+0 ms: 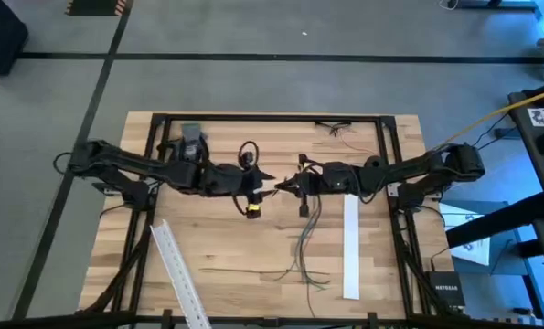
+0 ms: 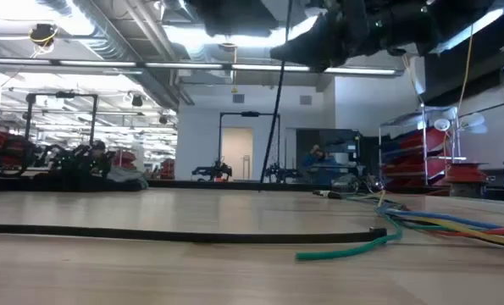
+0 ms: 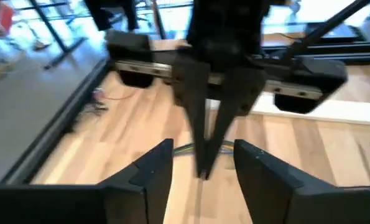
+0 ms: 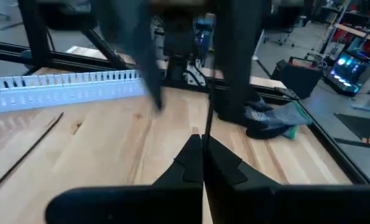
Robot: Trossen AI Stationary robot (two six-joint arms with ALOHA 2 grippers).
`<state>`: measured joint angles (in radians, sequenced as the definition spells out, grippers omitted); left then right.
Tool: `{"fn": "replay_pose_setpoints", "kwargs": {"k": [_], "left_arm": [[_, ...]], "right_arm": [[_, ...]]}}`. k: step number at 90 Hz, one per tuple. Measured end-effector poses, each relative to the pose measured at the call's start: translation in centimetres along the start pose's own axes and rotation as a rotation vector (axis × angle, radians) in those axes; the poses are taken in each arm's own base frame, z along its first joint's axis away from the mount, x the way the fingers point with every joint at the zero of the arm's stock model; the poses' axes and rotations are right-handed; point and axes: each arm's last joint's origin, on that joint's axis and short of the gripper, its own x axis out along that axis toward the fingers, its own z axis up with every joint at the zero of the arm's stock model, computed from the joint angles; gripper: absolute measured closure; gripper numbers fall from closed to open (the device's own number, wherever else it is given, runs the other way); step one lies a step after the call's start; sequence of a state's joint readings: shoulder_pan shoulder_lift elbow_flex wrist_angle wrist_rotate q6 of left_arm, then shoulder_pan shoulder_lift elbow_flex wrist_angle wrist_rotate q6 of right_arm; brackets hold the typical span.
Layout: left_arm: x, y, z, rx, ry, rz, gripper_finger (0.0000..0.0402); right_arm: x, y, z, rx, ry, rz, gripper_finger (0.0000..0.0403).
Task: Ziptie cables
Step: Wrap the top black zip tie on the colored cables
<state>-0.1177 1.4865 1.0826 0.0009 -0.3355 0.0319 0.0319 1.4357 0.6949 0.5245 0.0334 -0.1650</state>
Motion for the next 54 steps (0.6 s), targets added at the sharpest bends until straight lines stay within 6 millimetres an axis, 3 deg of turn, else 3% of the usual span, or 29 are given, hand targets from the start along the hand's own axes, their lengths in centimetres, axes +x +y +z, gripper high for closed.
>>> {"fn": "replay_pose_setpoints", "kwargs": {"k": [33,54], "left_arm": [[0.9,1.5,1.3,-0.03,-0.152,-0.086,0.0237],[1.7,1.8,0.9,0.03,-0.151,-0.068,0.0305]], "right_arm": [[0.0,0.0,-0.1,-0.001,0.011,0.002,0.0403],[0.0,0.0,-0.1,-0.001,0.01,0.002,0.0403]]}}
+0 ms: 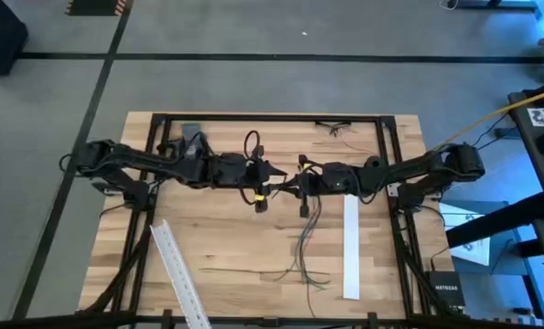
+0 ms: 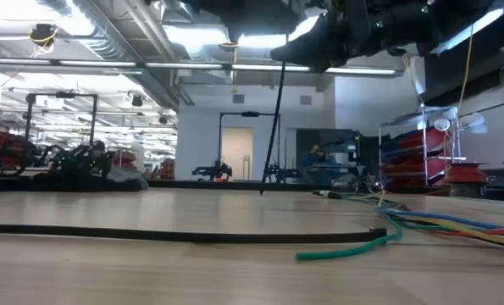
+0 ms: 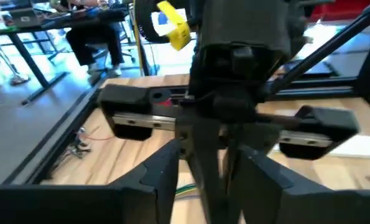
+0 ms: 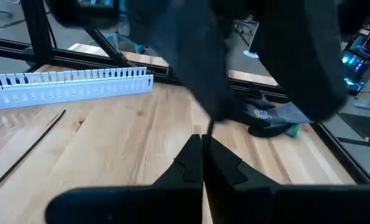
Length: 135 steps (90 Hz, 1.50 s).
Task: Ziptie cables
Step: Wrap the top black zip tie on the colored cables
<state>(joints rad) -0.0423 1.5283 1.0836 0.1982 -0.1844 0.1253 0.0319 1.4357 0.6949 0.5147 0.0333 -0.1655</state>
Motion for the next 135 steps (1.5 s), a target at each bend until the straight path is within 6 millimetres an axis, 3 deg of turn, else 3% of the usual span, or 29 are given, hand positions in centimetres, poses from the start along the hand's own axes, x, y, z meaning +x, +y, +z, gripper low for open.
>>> {"fn": "replay_pose_setpoints", "kwargs": {"k": [16,37,59,72,81,95,103,119,135], "left_arm": [[-0.1,0.0,0.2,0.073,-0.009,0.003,0.0392],[-0.9,0.6,1.0,0.078,-0.042,0.044,0.04],[-1.6,1.1,1.2,0.07,-0.02,0.087,0.0401],[-1.5,1.5,1.2,0.03,-0.018,0.1,0.0401],[-1.5,1.9,1.2,-0.033,-0.025,0.115,0.0401],[-1.4,2.6,1.3,-0.155,-0.052,0.134,0.0401],[-1.4,2.8,1.4,-0.231,-0.064,0.136,0.0401],[-1.4,2.7,1.4,-0.329,-0.066,0.11,0.0401],[-1.4,2.7,1.4,-0.379,-0.07,0.107,0.0402]], "right_arm": [[0.0,-0.1,0.0,-0.004,0.0,-0.018,0.0401],[-0.2,-0.3,0.2,-0.109,0.009,-0.085,0.038],[-2.4,-0.8,1.6,-0.298,0.067,-0.22,0.029],[-4.1,-0.2,2.4,-0.566,0.141,-0.241,0.0244],[-4.4,0.3,1.7,-0.809,0.238,-0.178,0.0235],[-3.3,1.4,-1.1,-1.155,0.384,-0.027,0.0243],[-2.1,2.1,-2.0,-1.33,0.382,-0.018,0.0251],[0.4,2.6,-2.9,-1.521,0.333,-0.103,0.0261],[1.6,2.9,-4.1,-1.61,0.327,-0.085,0.0262]]}}
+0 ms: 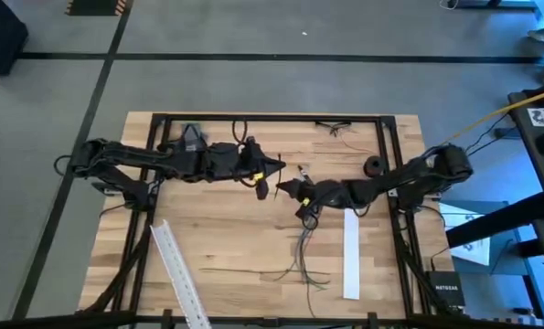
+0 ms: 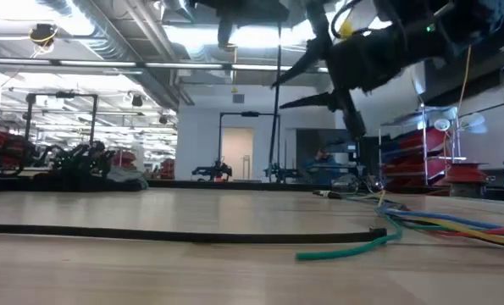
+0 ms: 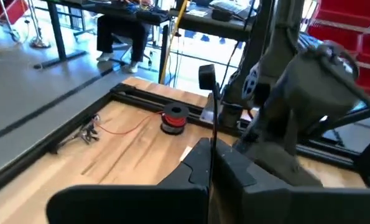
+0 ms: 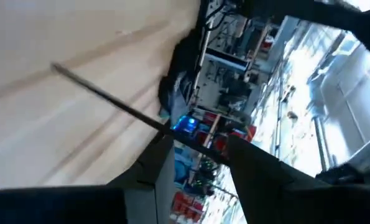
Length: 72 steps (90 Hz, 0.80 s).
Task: Ziptie cables
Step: Wrap the top black zip tie on the colored cables
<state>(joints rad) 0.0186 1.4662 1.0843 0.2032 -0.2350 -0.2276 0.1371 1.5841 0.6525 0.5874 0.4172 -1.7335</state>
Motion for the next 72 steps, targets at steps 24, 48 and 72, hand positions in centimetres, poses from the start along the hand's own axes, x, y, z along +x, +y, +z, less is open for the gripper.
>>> {"fn": "replay_pose_setpoints", "kwargs": {"k": [24,48,72], "left_arm": [[0.0,-0.1,0.1,-0.055,-0.002,-0.028,0.0401],[0.0,-0.1,0.1,-0.078,0.001,-0.043,0.0401],[0.0,-0.1,0.1,-0.063,0.002,-0.043,0.0401]], "right_arm": [[0.6,0.3,0.1,-0.05,-0.014,-0.017,0.0262],[1.1,0.4,-1.1,-0.076,-0.036,-0.028,0.0262],[1.1,0.2,-1.0,-0.022,-0.053,-0.045,0.0285]]}}
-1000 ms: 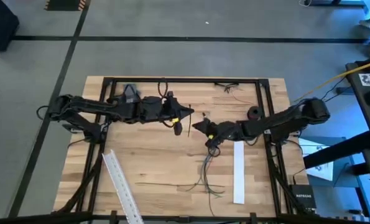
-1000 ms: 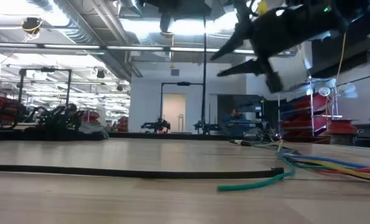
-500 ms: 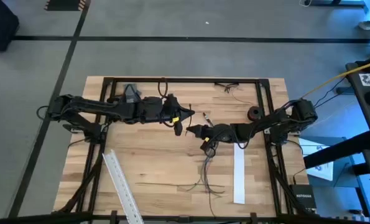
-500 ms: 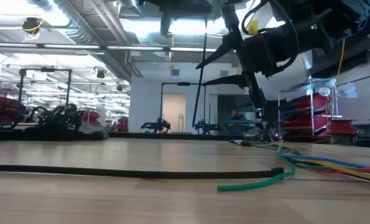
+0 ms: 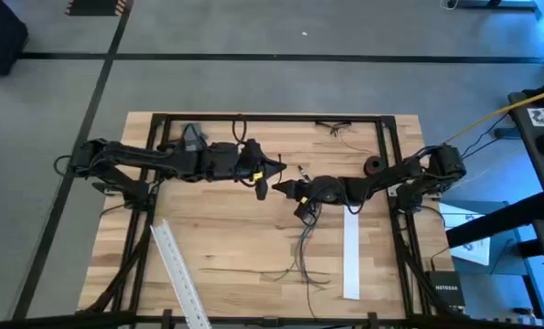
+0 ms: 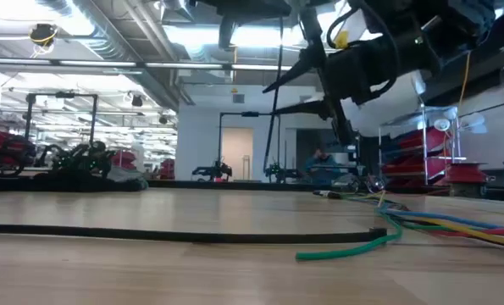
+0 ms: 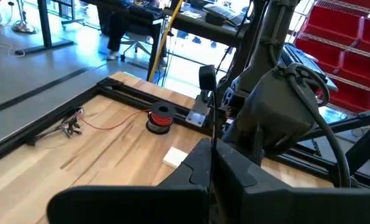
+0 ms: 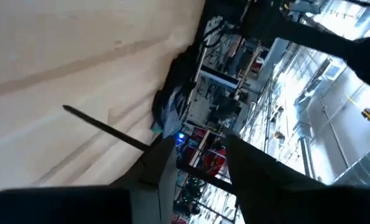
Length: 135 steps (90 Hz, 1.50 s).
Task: Ziptie cables
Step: Wrap the top black zip tie on the colored cables
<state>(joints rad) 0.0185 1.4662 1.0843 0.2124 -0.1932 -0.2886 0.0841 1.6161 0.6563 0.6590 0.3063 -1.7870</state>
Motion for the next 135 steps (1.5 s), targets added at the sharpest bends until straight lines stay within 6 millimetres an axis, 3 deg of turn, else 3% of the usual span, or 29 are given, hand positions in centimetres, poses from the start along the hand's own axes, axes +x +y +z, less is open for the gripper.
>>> {"fn": "replay_pose_setpoints", "kwargs": {"k": [18,31,49,77,97,119,135], "left_arm": [[0.0,0.0,-0.1,0.015,0.012,0.003,0.0401],[0.0,0.1,-0.2,0.018,0.022,0.006,0.0401],[0.0,0.1,-0.2,0.009,0.022,0.006,0.0401],[0.0,-0.1,-0.6,-0.176,0.08,-0.057,0.0401],[-0.1,-0.5,-0.7,-0.27,0.092,-0.067,0.0401],[0.1,0.4,-0.6,-0.276,0.094,-0.038,0.0401],[0.1,0.6,-0.5,-0.278,0.09,-0.033,0.0401]], "right_arm": [[-0.2,-0.1,0.4,0.163,0.011,0.002,0.0355],[-0.9,-0.5,2.4,0.298,-0.012,-0.008,0.037],[-2.1,-1.0,4.8,0.283,0.001,-0.016,0.033],[-2.8,-0.3,5.4,-0.073,0.202,0.076,0.0232],[-3.2,-0.5,6.2,-0.198,0.152,0.063,0.0236],[-4.4,-0.7,7.8,-0.2,0.197,0.055,0.0254],[-4.7,-0.7,8.8,-0.158,0.038,0.027,0.0256]]}}
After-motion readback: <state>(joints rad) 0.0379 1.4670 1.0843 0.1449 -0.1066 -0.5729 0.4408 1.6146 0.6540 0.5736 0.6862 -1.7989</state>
